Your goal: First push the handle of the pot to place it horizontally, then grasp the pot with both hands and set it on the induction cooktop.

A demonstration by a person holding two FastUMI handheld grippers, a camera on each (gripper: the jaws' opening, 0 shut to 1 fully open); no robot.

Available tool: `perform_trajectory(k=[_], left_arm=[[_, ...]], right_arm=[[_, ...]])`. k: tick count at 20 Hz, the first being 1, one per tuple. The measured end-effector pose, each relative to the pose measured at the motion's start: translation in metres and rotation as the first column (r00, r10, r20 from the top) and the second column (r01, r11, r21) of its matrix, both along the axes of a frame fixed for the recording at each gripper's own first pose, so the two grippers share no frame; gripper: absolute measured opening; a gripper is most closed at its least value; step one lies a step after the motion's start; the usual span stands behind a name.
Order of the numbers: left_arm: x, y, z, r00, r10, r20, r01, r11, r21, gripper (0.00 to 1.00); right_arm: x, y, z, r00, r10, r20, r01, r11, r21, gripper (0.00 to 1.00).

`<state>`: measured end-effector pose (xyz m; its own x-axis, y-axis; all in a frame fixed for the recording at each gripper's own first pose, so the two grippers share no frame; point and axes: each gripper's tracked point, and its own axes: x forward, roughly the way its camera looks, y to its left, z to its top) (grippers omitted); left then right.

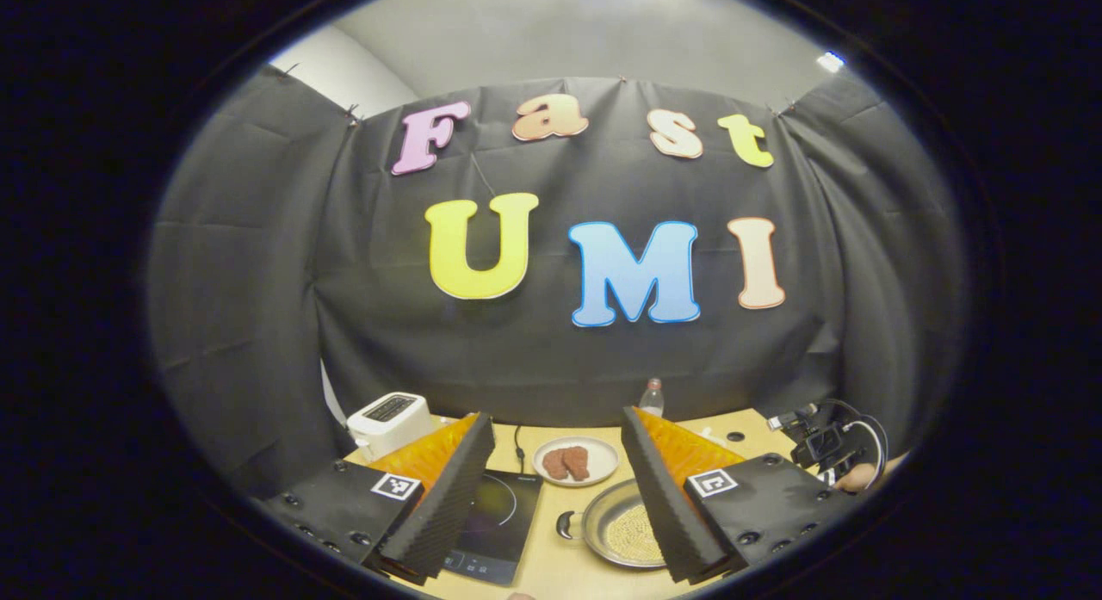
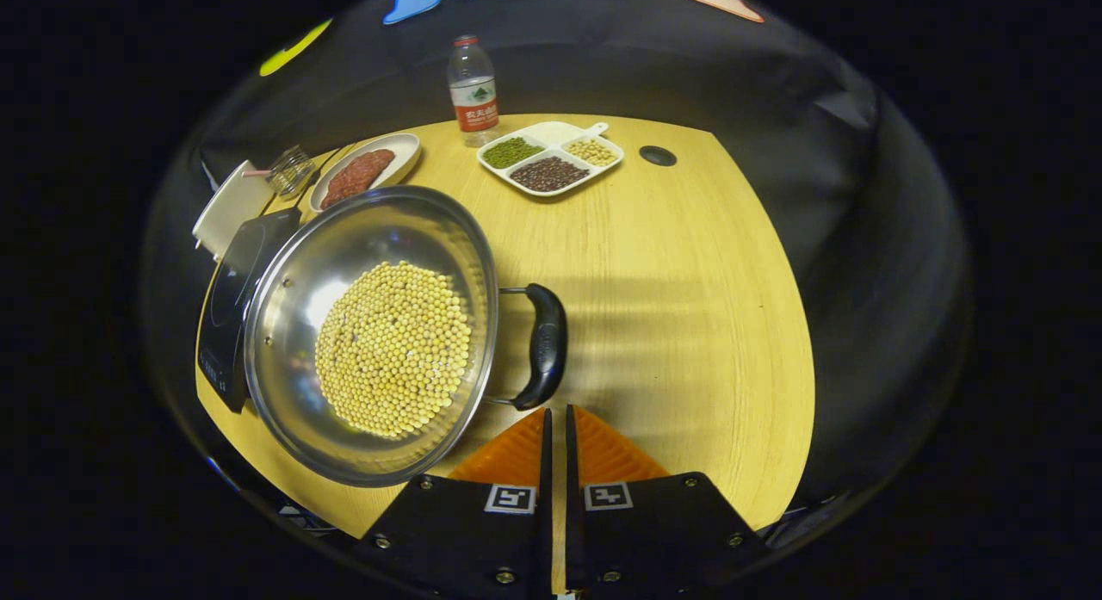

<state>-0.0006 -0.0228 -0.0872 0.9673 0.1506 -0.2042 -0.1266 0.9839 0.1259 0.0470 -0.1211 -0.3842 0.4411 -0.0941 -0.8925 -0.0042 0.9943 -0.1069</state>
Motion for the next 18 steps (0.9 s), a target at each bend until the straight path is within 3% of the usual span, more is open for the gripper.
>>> perform_trajectory(k=[4, 6, 9, 15, 18], left_arm=[[0.015, 0.018, -0.011, 0.996, -0.09, -0.012, 0.089, 0.996, -0.029, 0.97], [0.021, 0.021, -0.018, 0.989, -0.149, -0.013, 0.149, 0.988, -0.048, 0.97], [0.027, 0.023, -0.029, 0.975, -0.223, -0.018, 0.221, 0.972, -0.082, 0.97], [0.039, 0.016, -0.065, 0.964, -0.261, -0.05, 0.252, 0.957, -0.142, 0.97], [0.042, 0.013, -0.102, 0.966, -0.237, -0.107, 0.219, 0.963, -0.156, 0.95]], right_arm=[[-0.014, 0.002, 0.034, 0.99, -0.099, 0.099, 0.098, 0.995, 0.012, 0.07], [-0.02, 0.016, 0.056, 0.975, -0.137, 0.176, 0.128, 0.99, 0.062, 0.15], [-0.024, 0.034, 0.085, 0.941, -0.145, 0.306, 0.123, 0.988, 0.089, 0.98], [-0.029, 0.057, 0.134, 0.852, -0.121, 0.509, 0.091, 0.992, 0.085, 0.99], [-0.025, 0.063, 0.135, 0.834, -0.101, 0.542, 0.058, 0.994, 0.095, 0.99]])
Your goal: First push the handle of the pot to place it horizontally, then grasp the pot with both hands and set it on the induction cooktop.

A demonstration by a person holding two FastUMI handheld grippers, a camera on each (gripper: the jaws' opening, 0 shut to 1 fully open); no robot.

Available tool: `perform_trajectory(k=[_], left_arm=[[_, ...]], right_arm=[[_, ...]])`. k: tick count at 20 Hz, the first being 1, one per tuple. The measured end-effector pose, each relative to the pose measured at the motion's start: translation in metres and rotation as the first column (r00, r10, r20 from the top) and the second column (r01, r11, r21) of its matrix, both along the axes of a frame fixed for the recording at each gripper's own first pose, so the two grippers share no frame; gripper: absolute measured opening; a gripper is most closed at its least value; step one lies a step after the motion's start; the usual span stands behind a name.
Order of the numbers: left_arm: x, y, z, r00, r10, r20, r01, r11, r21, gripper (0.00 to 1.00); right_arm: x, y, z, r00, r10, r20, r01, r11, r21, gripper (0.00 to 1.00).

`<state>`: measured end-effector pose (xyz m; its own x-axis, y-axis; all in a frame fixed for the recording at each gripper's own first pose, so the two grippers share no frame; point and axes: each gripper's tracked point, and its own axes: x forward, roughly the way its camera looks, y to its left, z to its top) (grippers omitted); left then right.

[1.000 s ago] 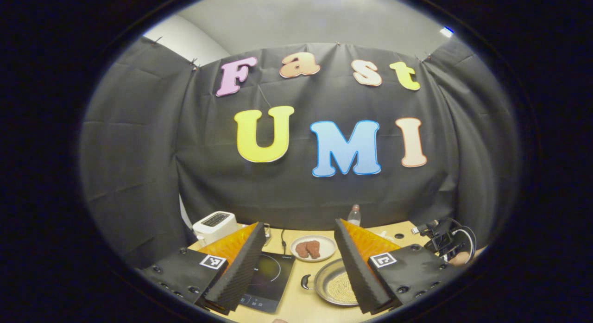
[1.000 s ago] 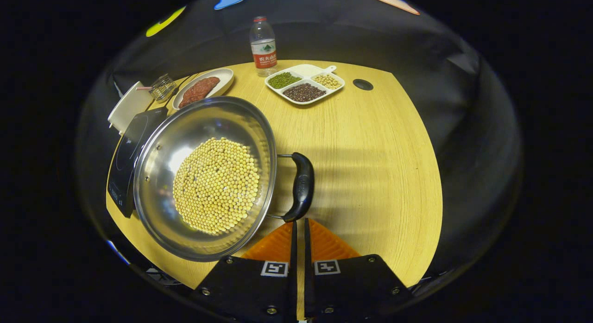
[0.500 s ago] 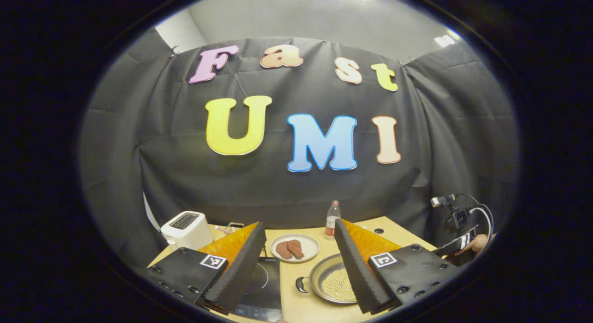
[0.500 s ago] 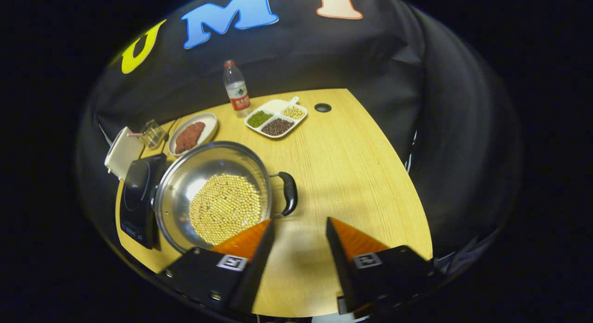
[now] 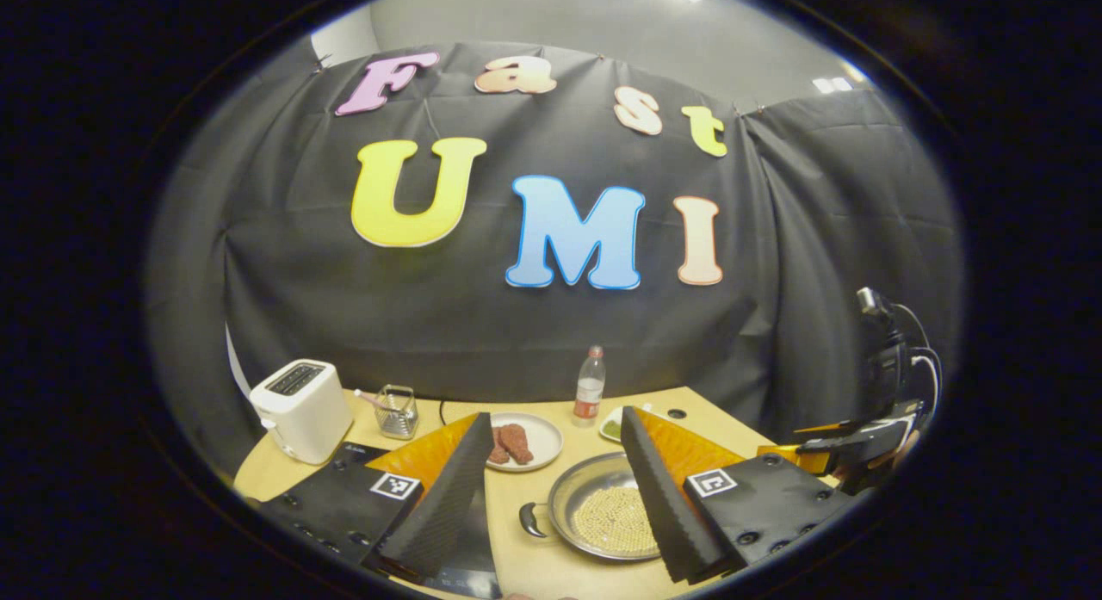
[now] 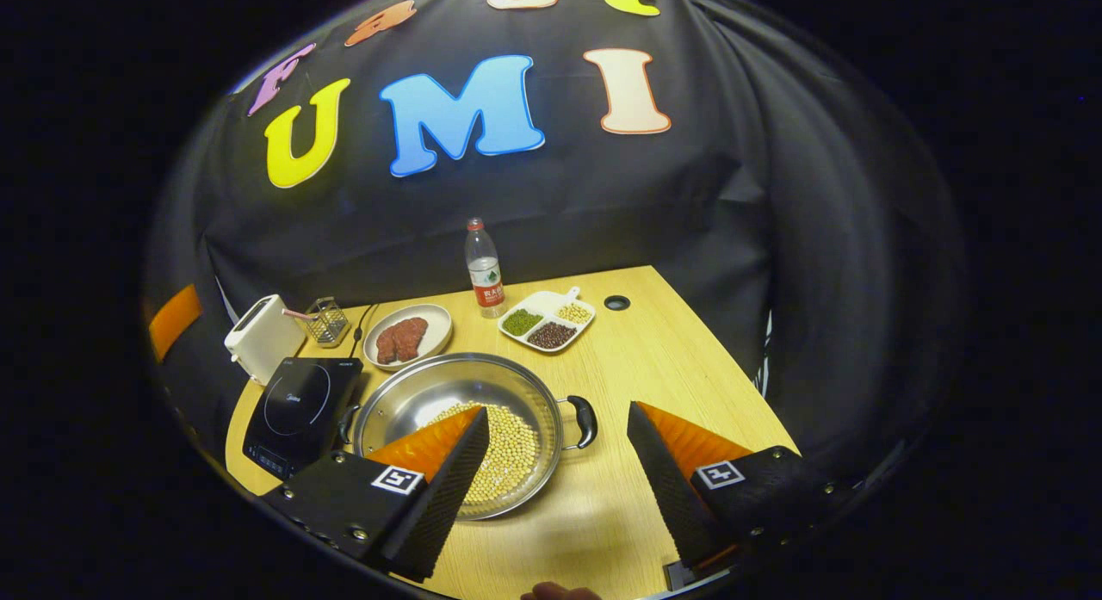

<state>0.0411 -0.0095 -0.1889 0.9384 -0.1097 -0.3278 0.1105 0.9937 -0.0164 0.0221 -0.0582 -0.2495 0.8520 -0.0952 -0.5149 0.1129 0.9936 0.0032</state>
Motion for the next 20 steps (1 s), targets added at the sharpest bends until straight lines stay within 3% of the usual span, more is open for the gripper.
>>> perform_trajectory(k=[9, 20], left_arm=[[0.016, -0.002, -0.127, 0.983, 0.098, -0.157, -0.092, 0.995, 0.041, 0.98], [0.029, 0.021, -0.254, 0.925, 0.15, -0.348, -0.115, 0.986, 0.121, 0.98]], right_arm=[[0.028, -0.014, -0.052, 0.998, 0.04, -0.057, -0.039, 0.999, 0.015, 0.99], [0.058, -0.019, -0.117, 0.986, 0.057, -0.156, -0.057, 0.998, 0.008, 0.99]])
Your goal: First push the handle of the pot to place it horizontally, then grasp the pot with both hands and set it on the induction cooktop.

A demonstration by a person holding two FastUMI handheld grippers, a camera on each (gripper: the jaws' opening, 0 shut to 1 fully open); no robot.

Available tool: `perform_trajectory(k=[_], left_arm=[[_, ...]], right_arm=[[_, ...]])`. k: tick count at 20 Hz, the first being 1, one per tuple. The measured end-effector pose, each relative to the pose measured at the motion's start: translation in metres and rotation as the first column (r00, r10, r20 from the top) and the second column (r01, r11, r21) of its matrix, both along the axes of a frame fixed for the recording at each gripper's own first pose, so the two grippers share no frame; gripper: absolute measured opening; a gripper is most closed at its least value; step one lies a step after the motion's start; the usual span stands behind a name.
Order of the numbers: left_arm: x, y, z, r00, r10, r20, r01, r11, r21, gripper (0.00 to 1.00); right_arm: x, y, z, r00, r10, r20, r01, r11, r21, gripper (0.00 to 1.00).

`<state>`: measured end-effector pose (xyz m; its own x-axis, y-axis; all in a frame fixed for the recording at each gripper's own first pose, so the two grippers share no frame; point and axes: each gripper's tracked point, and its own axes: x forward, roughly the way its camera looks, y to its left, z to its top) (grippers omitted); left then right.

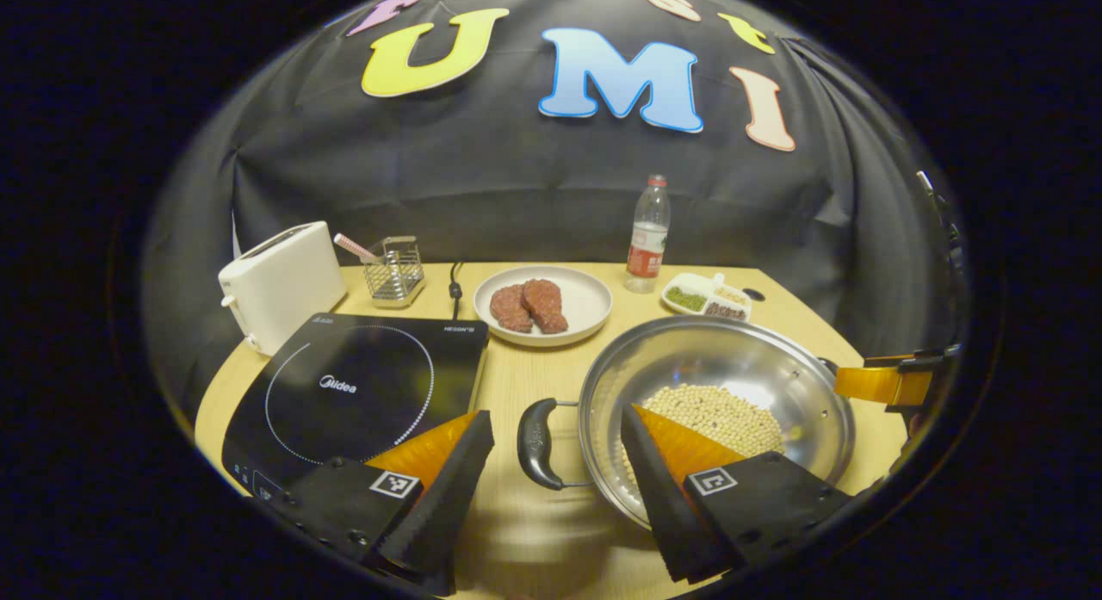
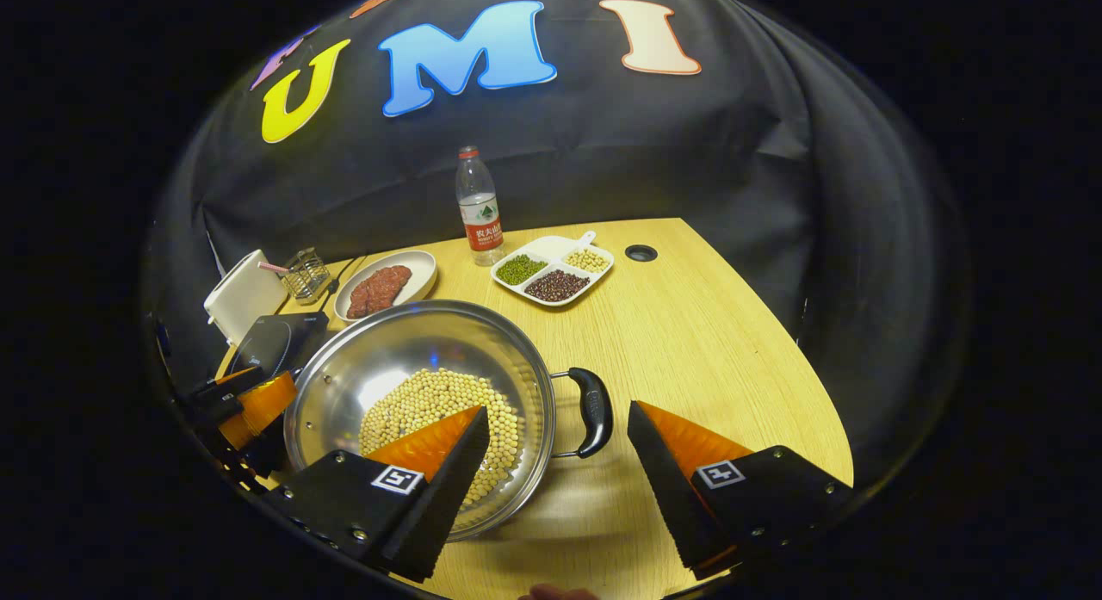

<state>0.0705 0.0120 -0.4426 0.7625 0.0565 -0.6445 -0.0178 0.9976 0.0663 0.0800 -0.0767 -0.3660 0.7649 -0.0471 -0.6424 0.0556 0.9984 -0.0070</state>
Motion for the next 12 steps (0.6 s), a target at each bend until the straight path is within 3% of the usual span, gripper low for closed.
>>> perform_trajectory(k=[6, 7, 8, 11, 12], left_arm=[[0.007, -0.002, -0.028, 0.998, -0.028, -0.06, 0.029, 1.0, 0.011, 0.96], [0.007, -0.003, -0.032, 0.997, -0.032, -0.073, 0.032, 0.999, 0.009, 0.99], [0.006, -0.004, -0.036, 0.996, -0.036, -0.086, 0.037, 0.999, 0.009, 0.96], [0.008, -0.003, -0.042, 0.994, -0.046, -0.101, 0.048, 0.999, 0.011, 0.99], [0.006, -0.005, -0.042, 0.993, -0.051, -0.105, 0.051, 0.999, 0.003, 0.96]], right_arm=[[0.012, -0.002, -0.03, 0.997, -0.01, -0.072, 0.01, 1.0, -0.01, 0.99], [0.015, -0.002, -0.034, 0.997, -0.012, -0.081, 0.011, 1.0, -0.006, 0.99], [0.016, -0.002, -0.038, 0.996, -0.012, -0.09, 0.012, 1.0, -0.006, 0.99], [0.017, -0.003, -0.05, 0.993, -0.012, -0.118, 0.01, 1.0, -0.014, 0.99], [0.018, -0.005, -0.053, 0.992, -0.014, -0.126, 0.012, 1.0, -0.017, 0.99]])
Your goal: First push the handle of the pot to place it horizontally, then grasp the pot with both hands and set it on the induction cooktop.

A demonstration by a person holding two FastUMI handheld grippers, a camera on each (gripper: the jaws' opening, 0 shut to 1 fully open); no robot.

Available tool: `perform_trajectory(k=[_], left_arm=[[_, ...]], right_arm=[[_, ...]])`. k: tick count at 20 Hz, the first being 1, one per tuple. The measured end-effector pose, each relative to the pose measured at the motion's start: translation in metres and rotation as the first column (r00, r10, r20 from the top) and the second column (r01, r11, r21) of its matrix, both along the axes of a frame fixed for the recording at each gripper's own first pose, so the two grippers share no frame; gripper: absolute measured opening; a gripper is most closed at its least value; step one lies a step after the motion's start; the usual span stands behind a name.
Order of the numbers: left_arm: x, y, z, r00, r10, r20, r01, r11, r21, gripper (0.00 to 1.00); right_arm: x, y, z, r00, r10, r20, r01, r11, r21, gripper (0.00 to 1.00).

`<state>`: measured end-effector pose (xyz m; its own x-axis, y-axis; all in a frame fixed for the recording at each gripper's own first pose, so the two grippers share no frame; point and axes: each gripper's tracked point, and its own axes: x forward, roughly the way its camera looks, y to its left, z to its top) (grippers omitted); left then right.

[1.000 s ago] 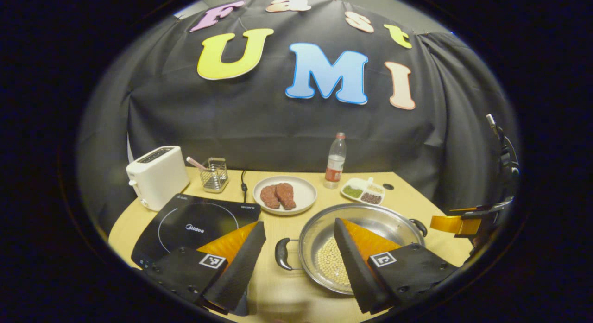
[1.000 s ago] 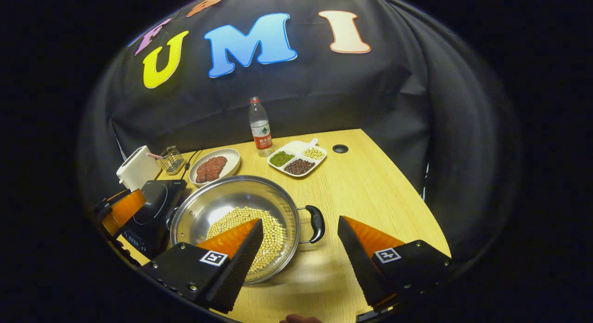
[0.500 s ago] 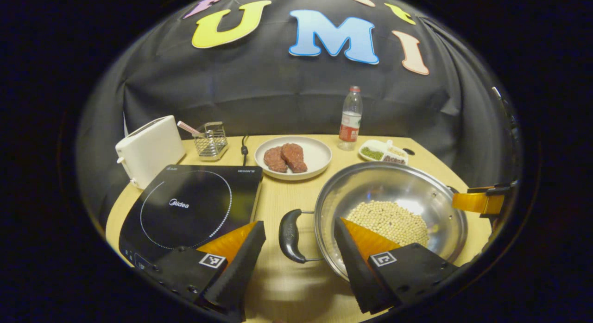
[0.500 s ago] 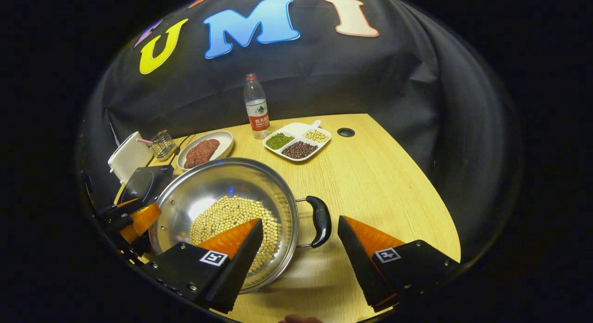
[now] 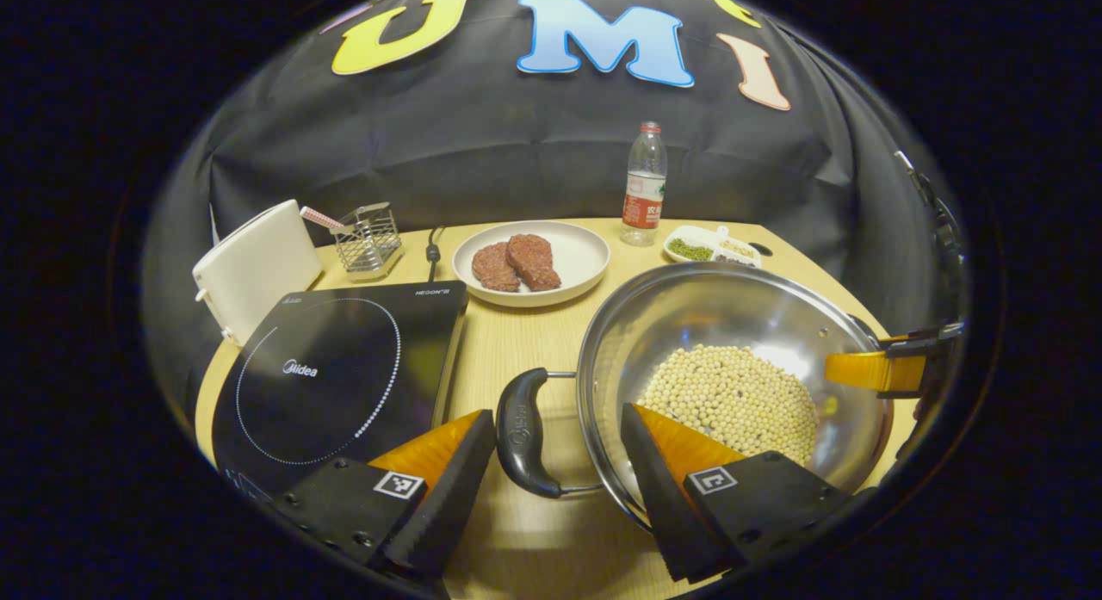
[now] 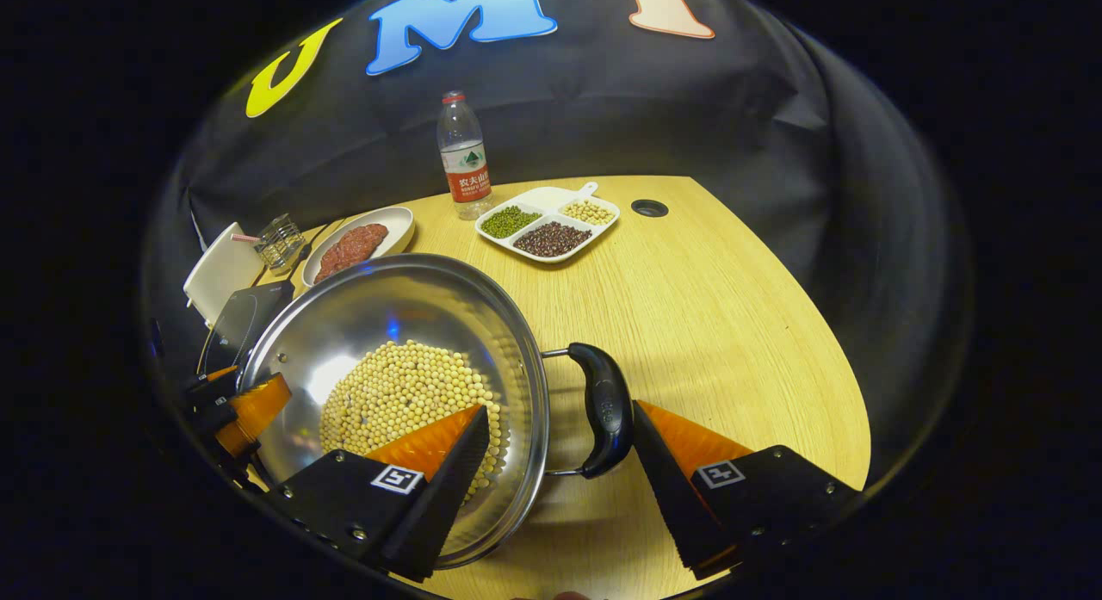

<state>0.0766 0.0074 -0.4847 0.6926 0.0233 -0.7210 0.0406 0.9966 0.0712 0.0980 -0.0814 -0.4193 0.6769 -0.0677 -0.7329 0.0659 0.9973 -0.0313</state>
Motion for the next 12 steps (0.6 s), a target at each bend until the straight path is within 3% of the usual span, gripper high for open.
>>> perform_trajectory(k=[2, 3, 4, 6, 7, 8, 9, 10, 11, 12], left_arm=[[0.001, -0.004, 0.0, 1.0, -0.015, -0.003, 0.015, 1.0, -0.006, 0.86], [0.002, -0.003, 0.0, 1.0, -0.021, -0.002, 0.021, 1.0, 0.009, 0.83], [0.002, -0.003, 0.0, 1.0, -0.024, -0.004, 0.024, 1.0, 0.01, 0.89], [0.002, -0.004, -0.001, 1.0, -0.023, -0.007, 0.023, 1.0, 0.001, 0.85], [0.002, -0.004, -0.002, 1.0, -0.028, -0.011, 0.028, 1.0, 0.001, 0.88], [0.001, -0.003, -0.003, 0.999, -0.033, -0.012, 0.033, 0.999, 0.004, 0.84], [0.002, -0.003, -0.004, 0.999, -0.033, -0.015, 0.033, 0.999, 0.002, 0.8], [0.002, -0.003, -0.004, 0.999, -0.033, -0.016, 0.033, 0.999, 0.002, 0.87], [0.003, -0.001, -0.004, 0.999, -0.032, -0.017, 0.033, 0.999, 0.007, 0.86], [0.003, 0.0, -0.003, 0.999, -0.03, -0.02, 0.031, 1.0, 0.006, 0.79]], right_arm=[[0.001, -0.004, -0.005, 1.0, -0.01, -0.009, 0.01, 1.0, -0.017, 0.99], [0.003, -0.006, -0.008, 1.0, -0.012, -0.015, 0.012, 1.0, -0.021, 0.9], [0.003, -0.009, -0.012, 1.0, -0.021, -0.022, 0.021, 0.999, -0.029, 0.88], [0.006, -0.005, -0.017, 0.999, -0.023, -0.032, 0.023, 1.0, 0.006, 0.82], [0.006, -0.002, -0.017, 0.999, -0.014, -0.033, 0.015, 1.0, 0.015, 0.71], [0.004, -0.002, -0.015, 0.999, -0.018, -0.034, 0.019, 1.0, 0.016, 0.74], [0.004, -0.002, -0.016, 0.999, -0.02, -0.038, 0.02, 1.0, 0.017, 0.71], [0.004, -0.002, -0.017, 0.999, -0.016, -0.038, 0.017, 1.0, 0.017, 0.71], [0.003, -0.001, -0.015, 0.999, -0.013, -0.032, 0.014, 1.0, 0.026, 0.71], [0.002, 0.0, -0.018, 0.999, -0.017, -0.039, 0.019, 0.999, 0.037, 0.65]])
